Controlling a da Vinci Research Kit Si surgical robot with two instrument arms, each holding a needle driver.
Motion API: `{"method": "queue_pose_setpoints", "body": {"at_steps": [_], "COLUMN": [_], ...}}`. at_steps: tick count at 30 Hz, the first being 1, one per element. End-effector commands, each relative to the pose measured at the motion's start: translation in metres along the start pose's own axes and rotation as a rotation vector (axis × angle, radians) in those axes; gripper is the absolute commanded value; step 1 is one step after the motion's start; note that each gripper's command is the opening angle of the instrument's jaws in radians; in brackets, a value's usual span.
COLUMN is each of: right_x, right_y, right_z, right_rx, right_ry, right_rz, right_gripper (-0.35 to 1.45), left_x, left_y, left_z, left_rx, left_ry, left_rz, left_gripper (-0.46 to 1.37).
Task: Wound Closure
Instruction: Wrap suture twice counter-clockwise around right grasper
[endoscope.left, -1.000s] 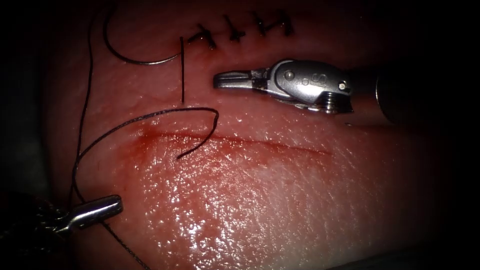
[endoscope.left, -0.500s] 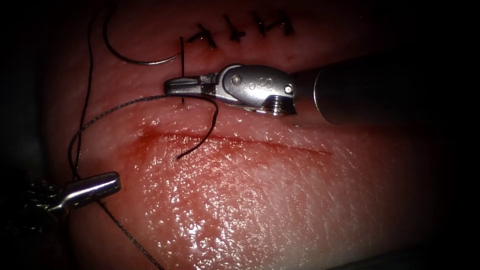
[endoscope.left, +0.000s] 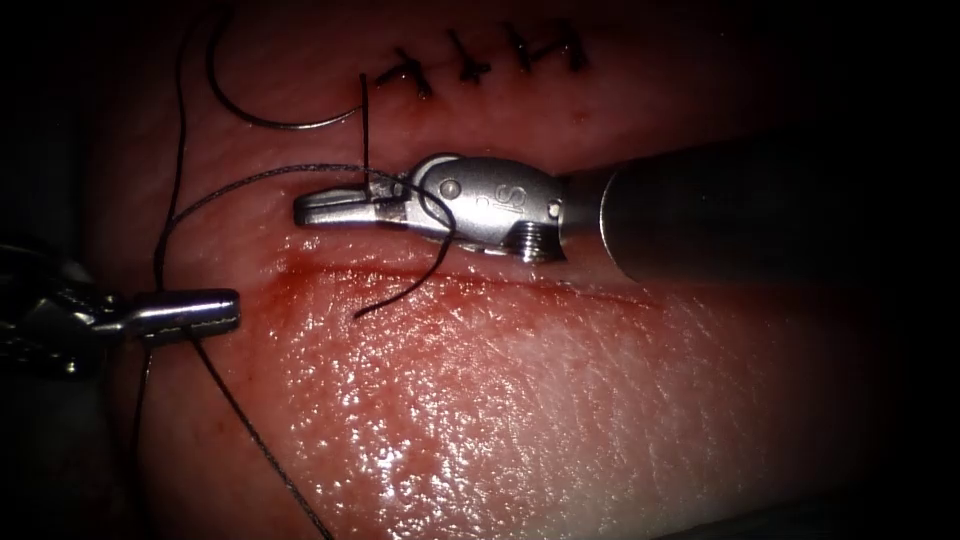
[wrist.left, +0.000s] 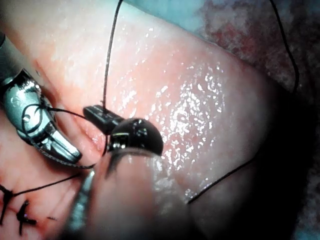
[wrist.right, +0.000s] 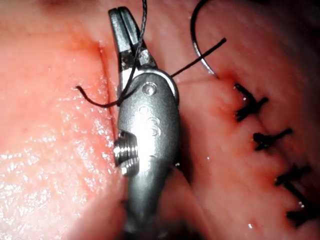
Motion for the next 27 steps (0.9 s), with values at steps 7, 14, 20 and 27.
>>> {"method": "queue_pose_setpoints", "body": {"at_steps": [7,14,20,27], "right_x": [0.0008,0.002,0.0023,0.0024], "right_y": [-0.0005,-0.0007,-0.0009,-0.001], "right_z": [0.0005,0.001,0.0012,0.0011], "right_rx": [0.002,-0.003,-0.004,-0.007], "right_ry": [0.021,0.037,0.044,0.043], "right_rz": [0.033,0.052,0.06,0.059], "right_gripper": [-0.35,-0.35,-0.35,-0.35], "left_x": [-0.0022,-0.0034,-0.0039,-0.0041], "left_y": [0.0011,0.0017,0.0026,0.0029], "left_z": [0.0012,0.0022,0.0031,0.0033], "left_rx": [-0.048,-0.048,-0.05,-0.05], "left_ry": [0.011,0.015,0.013,0.014], "left_rz": [-0.031,-0.048,-0.048,-0.048], "left_gripper": [-0.35,-0.35,-0.35,-0.35]}}
